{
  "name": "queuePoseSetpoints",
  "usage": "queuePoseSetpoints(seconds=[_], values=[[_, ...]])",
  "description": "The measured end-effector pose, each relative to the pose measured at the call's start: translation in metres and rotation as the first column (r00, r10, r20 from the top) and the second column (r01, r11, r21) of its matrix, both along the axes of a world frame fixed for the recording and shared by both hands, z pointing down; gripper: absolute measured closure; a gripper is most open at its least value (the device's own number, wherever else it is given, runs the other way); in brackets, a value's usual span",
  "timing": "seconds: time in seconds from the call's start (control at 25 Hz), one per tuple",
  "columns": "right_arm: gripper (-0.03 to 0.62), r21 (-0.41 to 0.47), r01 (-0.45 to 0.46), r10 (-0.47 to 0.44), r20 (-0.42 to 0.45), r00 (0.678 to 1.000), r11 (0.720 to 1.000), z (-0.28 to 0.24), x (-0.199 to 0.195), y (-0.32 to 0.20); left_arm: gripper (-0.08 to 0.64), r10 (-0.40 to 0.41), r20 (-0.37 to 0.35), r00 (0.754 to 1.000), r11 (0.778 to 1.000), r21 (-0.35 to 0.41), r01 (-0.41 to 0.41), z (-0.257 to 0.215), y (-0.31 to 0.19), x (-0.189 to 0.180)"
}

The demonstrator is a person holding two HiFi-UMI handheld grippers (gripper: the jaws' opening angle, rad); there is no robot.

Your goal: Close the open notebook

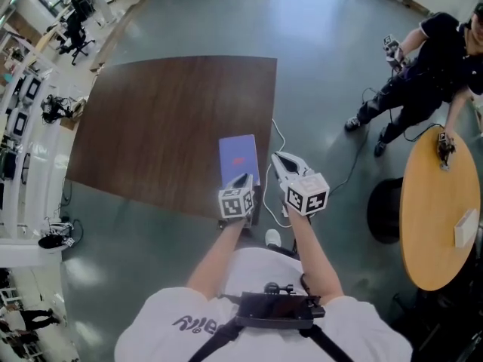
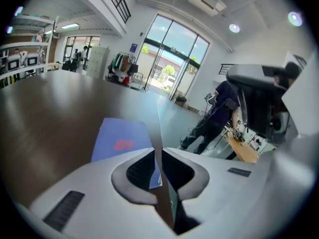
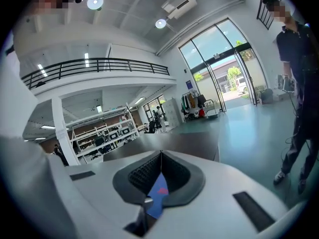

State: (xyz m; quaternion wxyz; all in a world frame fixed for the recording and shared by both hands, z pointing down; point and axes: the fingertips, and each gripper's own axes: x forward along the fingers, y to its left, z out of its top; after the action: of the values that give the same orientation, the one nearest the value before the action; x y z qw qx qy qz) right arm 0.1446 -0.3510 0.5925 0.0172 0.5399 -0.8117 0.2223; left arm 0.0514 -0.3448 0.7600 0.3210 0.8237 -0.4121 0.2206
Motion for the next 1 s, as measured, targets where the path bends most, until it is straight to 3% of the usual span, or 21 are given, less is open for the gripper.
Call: queuePoseSetpoints(seconds=[0.12,0.24,0.48,0.56,0.64,0.8,1.0], values=[[0.588,0.033,0.030,-0.030,-0.015,0.999,0.999,-0.016,-0.007,-0.003,0.531,-0.029,-0.053,0.998,0.991,0.129,0.036,-0.057,-0.024,-0.008],[0.589,0.080,0.072,-0.068,-0.045,0.997,0.994,-0.042,-0.018,-0.007,0.531,-0.028,-0.103,0.994,0.958,0.282,0.057,-0.128,-0.044,-0.014],[0.589,0.212,0.128,-0.110,-0.098,0.989,0.969,-0.105,-0.034,-0.007,0.555,-0.005,-0.144,0.990,0.822,0.563,0.086,-0.260,-0.048,-0.025],[0.589,0.251,0.133,-0.108,-0.109,0.988,0.959,-0.123,-0.034,-0.005,0.555,0.014,-0.141,0.990,0.779,0.622,0.077,-0.289,-0.042,-0.023],[0.589,0.283,0.129,-0.101,-0.113,0.989,0.950,-0.136,-0.035,-0.002,0.555,0.032,-0.136,0.990,0.754,0.654,0.065,-0.306,-0.034,-0.021],[0.589,0.317,0.106,-0.073,-0.114,0.991,0.942,-0.146,-0.035,0.005,0.555,0.054,-0.149,0.987,0.738,0.672,0.061,-0.317,-0.020,-0.019],[0.588,0.332,0.076,-0.039,-0.118,0.992,0.940,-0.145,-0.032,0.016,0.555,0.069,-0.192,0.979,0.742,0.665,0.078,-0.314,-0.005,-0.023]])
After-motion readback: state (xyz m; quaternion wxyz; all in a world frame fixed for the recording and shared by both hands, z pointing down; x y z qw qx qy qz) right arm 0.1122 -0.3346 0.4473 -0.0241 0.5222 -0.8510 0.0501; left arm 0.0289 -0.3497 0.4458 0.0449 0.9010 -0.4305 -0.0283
